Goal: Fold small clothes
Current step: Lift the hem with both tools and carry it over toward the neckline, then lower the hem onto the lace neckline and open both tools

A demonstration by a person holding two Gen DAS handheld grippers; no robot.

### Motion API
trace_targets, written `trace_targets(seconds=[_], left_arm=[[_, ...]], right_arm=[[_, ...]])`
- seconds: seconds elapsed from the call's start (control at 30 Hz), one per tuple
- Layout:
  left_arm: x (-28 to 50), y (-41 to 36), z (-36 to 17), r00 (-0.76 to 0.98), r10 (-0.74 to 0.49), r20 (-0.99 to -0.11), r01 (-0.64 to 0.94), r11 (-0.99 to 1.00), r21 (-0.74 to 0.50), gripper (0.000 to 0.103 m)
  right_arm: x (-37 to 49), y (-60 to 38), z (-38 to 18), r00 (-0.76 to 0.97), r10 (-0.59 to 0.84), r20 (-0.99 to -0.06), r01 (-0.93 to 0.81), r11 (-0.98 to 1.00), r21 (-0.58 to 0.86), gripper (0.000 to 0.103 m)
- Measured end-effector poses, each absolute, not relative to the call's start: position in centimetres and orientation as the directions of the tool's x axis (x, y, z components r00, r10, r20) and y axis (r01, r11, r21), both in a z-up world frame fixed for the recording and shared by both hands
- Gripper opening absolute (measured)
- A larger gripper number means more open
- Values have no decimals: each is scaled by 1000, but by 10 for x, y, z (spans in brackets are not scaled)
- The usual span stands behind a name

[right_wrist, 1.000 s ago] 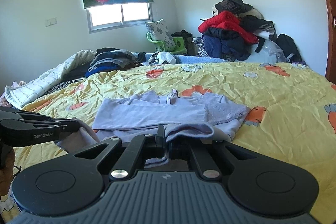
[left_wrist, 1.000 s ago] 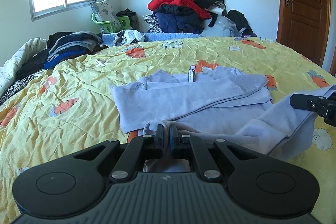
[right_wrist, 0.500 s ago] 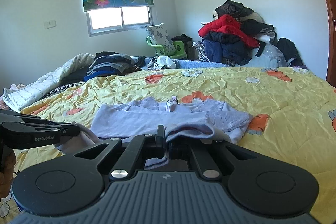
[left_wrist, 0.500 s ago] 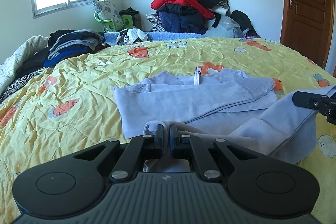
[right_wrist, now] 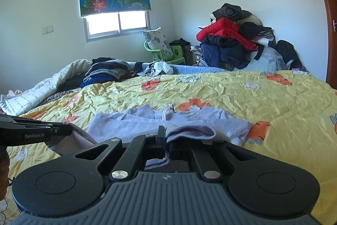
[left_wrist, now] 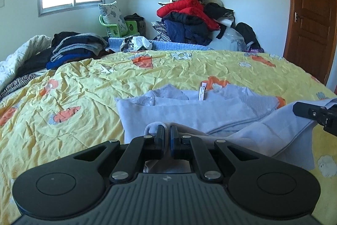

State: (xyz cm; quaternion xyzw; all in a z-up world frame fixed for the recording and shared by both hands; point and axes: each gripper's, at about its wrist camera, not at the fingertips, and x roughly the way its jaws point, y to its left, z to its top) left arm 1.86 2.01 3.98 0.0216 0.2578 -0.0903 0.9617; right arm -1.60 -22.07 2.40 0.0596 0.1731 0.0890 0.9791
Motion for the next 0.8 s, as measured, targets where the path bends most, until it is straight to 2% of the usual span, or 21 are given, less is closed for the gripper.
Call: trace_targets(seconds=[0.23,0.6,0.8], left_arm=[[41,25,49,848,-174,-500,171,984,-52,5],[78,13,64,868,-152,-472,170,985,-5,5],[102,7,61,866,-136,-481,171,985,28,5]], right_arm=[[1,-225,33,937,187,-295,-149,978,147,6],[39,-235,45,954,169,-248,-129,977,170,6],[65,-243,42,953,165,-253,-112,971,211,6]])
